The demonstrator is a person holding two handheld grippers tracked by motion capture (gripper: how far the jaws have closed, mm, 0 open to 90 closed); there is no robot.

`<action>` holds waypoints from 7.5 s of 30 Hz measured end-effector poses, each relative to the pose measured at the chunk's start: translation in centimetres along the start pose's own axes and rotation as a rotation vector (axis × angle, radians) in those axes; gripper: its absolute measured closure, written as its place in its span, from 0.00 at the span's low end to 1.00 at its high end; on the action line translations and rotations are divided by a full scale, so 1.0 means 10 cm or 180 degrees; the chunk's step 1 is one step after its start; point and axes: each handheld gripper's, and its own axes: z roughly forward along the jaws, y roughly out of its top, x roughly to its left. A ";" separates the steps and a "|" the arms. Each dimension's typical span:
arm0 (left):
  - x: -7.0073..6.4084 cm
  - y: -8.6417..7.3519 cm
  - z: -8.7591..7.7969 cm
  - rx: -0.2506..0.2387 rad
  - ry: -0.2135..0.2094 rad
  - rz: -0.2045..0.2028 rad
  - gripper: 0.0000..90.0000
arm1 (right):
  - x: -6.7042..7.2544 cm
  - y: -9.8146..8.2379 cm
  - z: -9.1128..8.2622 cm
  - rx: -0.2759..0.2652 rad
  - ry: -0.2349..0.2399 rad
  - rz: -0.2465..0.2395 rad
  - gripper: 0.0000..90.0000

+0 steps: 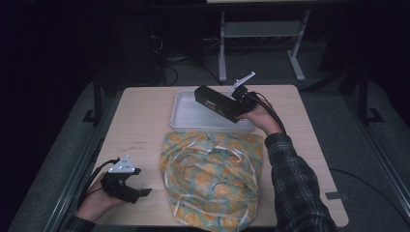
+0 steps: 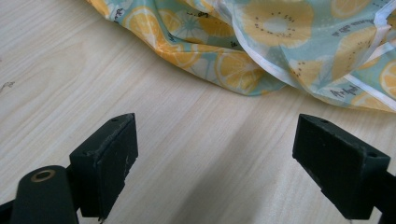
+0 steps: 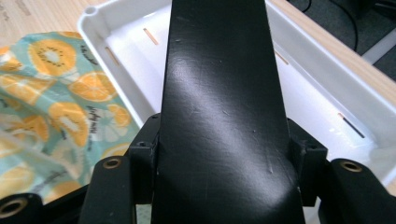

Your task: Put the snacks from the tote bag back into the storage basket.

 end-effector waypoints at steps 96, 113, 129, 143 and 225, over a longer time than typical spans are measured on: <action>-0.02 -0.02 0.07 0.0074 -0.0203 0.0043 0.16 | -0.34 0.27 0.80 0.0484 -0.0150 0.0351 1.00; -0.04 0.01 0.09 0.0090 -0.0206 0.0102 0.16 | -0.23 0.19 0.77 0.0478 0.0000 0.0266 1.00; -0.05 0.01 0.09 0.0096 -0.0201 0.0112 0.16 | -0.13 0.18 0.74 0.0493 -0.0008 0.0199 1.00; -0.03 0.00 0.08 0.0100 -0.0196 0.0127 0.16 | -0.20 0.06 0.38 0.0276 0.0041 0.0333 0.78; -0.02 0.02 0.11 0.0077 -0.0121 0.0110 0.16 | 0.98 -2.36 -1.23 0.0019 -0.0235 0.0454 0.24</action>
